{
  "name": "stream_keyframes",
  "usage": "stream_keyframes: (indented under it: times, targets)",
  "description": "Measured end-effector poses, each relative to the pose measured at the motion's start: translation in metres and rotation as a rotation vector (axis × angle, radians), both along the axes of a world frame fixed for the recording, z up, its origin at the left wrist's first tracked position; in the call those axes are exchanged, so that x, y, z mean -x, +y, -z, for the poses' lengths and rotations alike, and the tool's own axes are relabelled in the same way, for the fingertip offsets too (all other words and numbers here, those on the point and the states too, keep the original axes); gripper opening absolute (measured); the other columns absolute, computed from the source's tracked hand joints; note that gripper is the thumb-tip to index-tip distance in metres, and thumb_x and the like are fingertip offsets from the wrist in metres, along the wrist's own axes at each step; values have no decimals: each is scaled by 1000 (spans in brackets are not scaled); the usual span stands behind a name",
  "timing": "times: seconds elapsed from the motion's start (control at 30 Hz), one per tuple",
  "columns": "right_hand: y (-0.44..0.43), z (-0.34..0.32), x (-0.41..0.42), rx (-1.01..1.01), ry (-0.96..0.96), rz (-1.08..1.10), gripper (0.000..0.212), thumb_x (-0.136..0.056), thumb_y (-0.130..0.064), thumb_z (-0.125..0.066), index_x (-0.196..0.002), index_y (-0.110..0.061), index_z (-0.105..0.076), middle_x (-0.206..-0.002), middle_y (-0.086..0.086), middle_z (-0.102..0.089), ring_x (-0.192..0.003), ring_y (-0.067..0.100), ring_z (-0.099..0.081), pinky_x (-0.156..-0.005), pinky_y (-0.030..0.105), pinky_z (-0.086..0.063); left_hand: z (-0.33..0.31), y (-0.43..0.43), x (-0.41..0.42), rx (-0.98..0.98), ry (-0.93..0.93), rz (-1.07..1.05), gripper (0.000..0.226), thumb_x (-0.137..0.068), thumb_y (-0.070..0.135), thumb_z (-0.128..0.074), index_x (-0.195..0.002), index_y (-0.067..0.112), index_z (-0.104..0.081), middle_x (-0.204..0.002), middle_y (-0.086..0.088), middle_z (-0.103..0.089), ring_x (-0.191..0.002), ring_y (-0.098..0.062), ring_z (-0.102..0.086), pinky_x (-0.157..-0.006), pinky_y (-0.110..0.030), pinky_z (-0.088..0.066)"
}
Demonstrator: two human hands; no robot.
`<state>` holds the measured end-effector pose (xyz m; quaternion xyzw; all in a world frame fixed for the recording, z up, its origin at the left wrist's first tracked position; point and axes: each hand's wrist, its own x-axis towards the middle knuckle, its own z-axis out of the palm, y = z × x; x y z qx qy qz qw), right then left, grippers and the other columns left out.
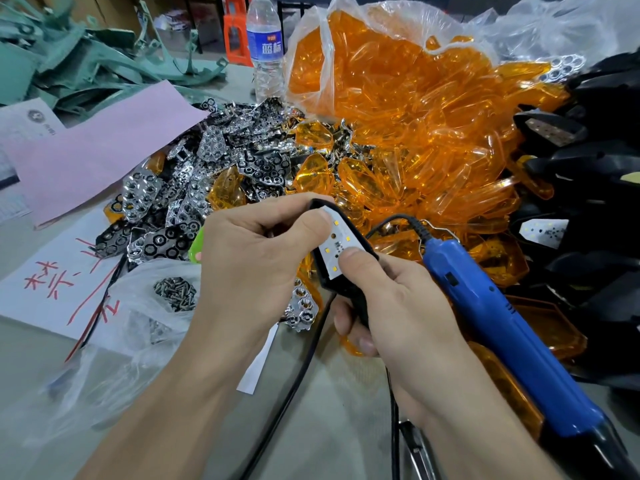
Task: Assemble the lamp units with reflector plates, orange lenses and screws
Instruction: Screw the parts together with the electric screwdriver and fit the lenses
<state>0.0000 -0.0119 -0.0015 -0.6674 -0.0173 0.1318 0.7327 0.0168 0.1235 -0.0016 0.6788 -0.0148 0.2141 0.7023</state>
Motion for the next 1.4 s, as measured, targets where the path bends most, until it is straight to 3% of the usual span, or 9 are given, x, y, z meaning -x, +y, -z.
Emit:
stream_keyframes:
  times: [0.43,0.6,0.7,0.87,1.07,1.13,1.23,1.33,1.4]
  targets:
    - [0,5,-2,70,-55,6,36,-101,-43,-56,-68,-38,-69,-52,2,-57,-39,5,-42,-43,20,-33,2,1,-1,-53,-12,65,22,-90,6,-70,-83,23,-84,-57,9,-54,-45,-3,-38,-44,-13,-33]
    - [0,5,-2,65,-47,19,35,-101,-41,-57,-69,-39,-69,-52,2,-56,-39,5,-42,-43,21,-33,4,3,-4,-58,9,82,17,-88,15,-72,-88,26,-84,-67,-3,-63,-60,-14,-48,-53,-26,-39]
    - [2,5,-4,68,-33,45,29,-100,-41,-58,-74,-39,-71,-51,3,-55,-39,6,-42,-46,26,-33,5,2,-4,-42,23,56,16,-86,17,-73,-88,28,-85,-63,-5,-63,-56,-11,-49,-54,-23,-40]
    - [2,7,-5,76,-8,71,28,-99,-41,-59,-73,-35,-70,-51,3,-54,-40,8,-41,-44,26,-32,4,1,-1,18,71,25,17,-80,23,-76,-94,26,-85,-55,13,-59,-43,-2,-42,-46,-9,-34]
    - [2,10,-6,96,12,87,29,-87,-52,-57,-78,-27,-68,-51,2,-54,-41,10,-39,-45,27,-30,-5,6,5,168,131,-8,29,-79,36,-68,-96,19,-84,-58,2,-45,-46,-11,-30,-39,-20,-24]
    - [3,11,-6,104,14,91,33,-81,-53,-55,-80,-23,-65,-50,2,-54,-41,10,-39,-46,27,-29,-7,11,-2,314,182,58,47,-75,31,-53,-105,10,-82,-62,0,-49,-50,-11,-33,-37,-21,-27]
    - [2,12,-6,110,6,97,33,-83,-53,-55,-83,-21,-64,-50,1,-54,-41,9,-38,-46,27,-30,-4,18,-11,261,331,157,62,-70,7,-48,-127,-11,-64,-56,0,-45,-49,-10,-32,-38,-17,-25]
    - [1,12,-5,102,-2,109,28,-87,-50,-57,-88,-24,-66,-51,1,-54,-41,8,-39,-46,28,-31,-5,12,-6,323,322,162,83,-30,-3,-40,-108,4,-69,-68,2,-43,-66,-19,-19,-58,-32,-13]
    - [0,12,-6,107,4,118,30,-82,-53,-55,-88,-26,-67,-52,3,-54,-41,8,-39,-46,29,-30,0,12,-2,293,379,143,76,-39,-20,-33,-102,8,-66,-70,3,-42,-63,-14,-23,-67,-39,-8]
